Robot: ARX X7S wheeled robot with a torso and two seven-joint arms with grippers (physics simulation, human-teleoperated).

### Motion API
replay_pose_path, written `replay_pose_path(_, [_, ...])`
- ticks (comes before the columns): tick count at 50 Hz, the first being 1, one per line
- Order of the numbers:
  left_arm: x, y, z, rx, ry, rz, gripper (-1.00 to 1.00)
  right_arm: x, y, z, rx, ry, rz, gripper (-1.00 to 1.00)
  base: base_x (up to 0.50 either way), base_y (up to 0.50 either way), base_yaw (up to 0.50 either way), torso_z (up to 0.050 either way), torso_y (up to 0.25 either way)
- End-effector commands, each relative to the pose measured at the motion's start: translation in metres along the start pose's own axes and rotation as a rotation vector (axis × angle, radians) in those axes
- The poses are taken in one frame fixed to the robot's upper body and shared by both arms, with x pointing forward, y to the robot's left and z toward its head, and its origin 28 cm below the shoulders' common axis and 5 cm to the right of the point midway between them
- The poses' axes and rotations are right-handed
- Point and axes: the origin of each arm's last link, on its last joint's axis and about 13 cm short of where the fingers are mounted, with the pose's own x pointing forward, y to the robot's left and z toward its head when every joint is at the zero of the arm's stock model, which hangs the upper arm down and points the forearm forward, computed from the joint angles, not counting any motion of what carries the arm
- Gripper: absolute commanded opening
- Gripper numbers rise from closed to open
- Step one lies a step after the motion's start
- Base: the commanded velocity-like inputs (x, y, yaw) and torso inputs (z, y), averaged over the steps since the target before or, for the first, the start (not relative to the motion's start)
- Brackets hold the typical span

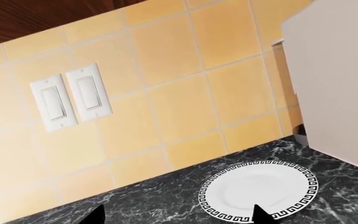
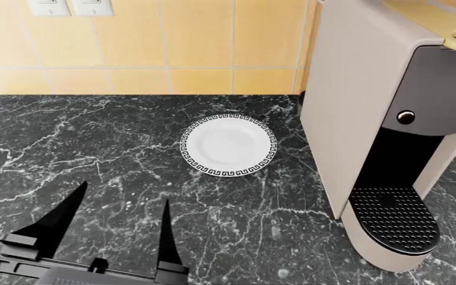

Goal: Pick the cans from the counter and place them in their designated side in the cabinet.

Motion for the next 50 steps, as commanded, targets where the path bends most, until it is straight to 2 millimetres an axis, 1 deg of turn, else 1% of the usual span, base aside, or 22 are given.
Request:
replay_pose_path(1, [0.000, 0.002, 0.000, 0.004, -0.008, 0.006, 1.00, -0.008, -0.002, 0.001, -0.034, -0.017, -0.043, 1.00, 0.00, 0.00, 0.00, 0.000, 0.000])
replay_pose_path(8, [0.000, 0.003, -0.001, 0.007, -0.014, 0.008, 1.00, -0.017, -0.002, 0.002, -0.036, -0.029, -0.045, 1.00, 0.00, 0.00, 0.00, 0.000, 0.000])
replay_pose_path(20, [-0.001, 0.004, -0.002, 0.013, -0.024, 0.012, 1.00, -0.038, 0.003, 0.006, -0.029, -0.048, -0.004, 1.00, 0.00, 0.00, 0.00, 0.000, 0.000])
replay_pose_path(35, [-0.004, 0.006, -0.003, 0.013, -0.035, 0.014, 1.00, -0.055, 0.003, 0.010, -0.014, -0.053, 0.021, 1.00, 0.00, 0.00, 0.00, 0.000, 0.000])
replay_pose_path(39, [-0.004, 0.007, -0.003, 0.014, -0.037, 0.013, 1.00, -0.066, 0.002, 0.016, -0.007, -0.084, 0.005, 1.00, 0.00, 0.00, 0.00, 0.000, 0.000])
replay_pose_path(44, [-0.004, 0.009, -0.002, 0.013, -0.041, 0.013, 1.00, -0.089, 0.002, 0.021, 0.004, -0.126, -0.018, 1.00, 0.00, 0.00, 0.00, 0.000, 0.000])
replay_pose_path(50, [-0.005, 0.013, -0.002, 0.014, -0.050, 0.014, 1.00, -0.111, 0.002, 0.016, 0.006, -0.149, -0.058, 1.00, 0.00, 0.00, 0.00, 0.000, 0.000])
